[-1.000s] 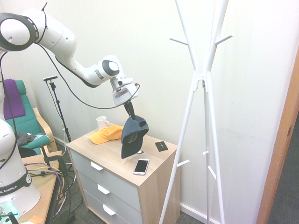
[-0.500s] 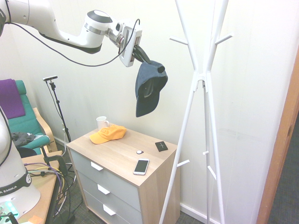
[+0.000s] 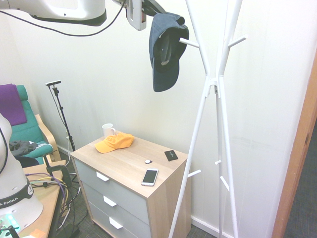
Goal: Hang the cap
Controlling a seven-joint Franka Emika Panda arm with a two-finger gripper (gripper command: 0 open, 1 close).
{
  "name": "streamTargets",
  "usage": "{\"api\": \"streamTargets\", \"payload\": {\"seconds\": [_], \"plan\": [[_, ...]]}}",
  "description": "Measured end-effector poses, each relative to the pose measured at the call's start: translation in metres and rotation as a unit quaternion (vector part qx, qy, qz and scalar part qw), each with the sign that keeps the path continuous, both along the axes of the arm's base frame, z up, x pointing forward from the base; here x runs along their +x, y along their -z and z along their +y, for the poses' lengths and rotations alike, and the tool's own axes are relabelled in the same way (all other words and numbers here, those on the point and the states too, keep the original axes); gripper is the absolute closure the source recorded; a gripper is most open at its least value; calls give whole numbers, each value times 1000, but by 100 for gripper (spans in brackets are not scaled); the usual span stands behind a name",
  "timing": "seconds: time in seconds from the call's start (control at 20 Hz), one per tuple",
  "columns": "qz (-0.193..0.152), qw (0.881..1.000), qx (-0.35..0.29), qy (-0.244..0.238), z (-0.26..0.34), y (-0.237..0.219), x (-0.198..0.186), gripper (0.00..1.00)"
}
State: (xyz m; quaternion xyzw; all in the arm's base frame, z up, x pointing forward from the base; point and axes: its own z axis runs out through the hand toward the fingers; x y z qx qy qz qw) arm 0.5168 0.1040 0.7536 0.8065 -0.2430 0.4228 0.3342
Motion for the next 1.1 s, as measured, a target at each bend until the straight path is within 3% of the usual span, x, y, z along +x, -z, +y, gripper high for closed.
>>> {"api": "streamTargets", "payload": {"seconds": [0.35, 0.4, 0.6, 1.1], "plan": [[26, 1000, 16, -7, -52, 64, 28, 100], [33, 999, 22, -5, -52, 74, 28, 0], [46, 998, 36, -1, -47, 97, 24, 0], [41, 998, 43, 6, -56, 97, 24, 0]]}}
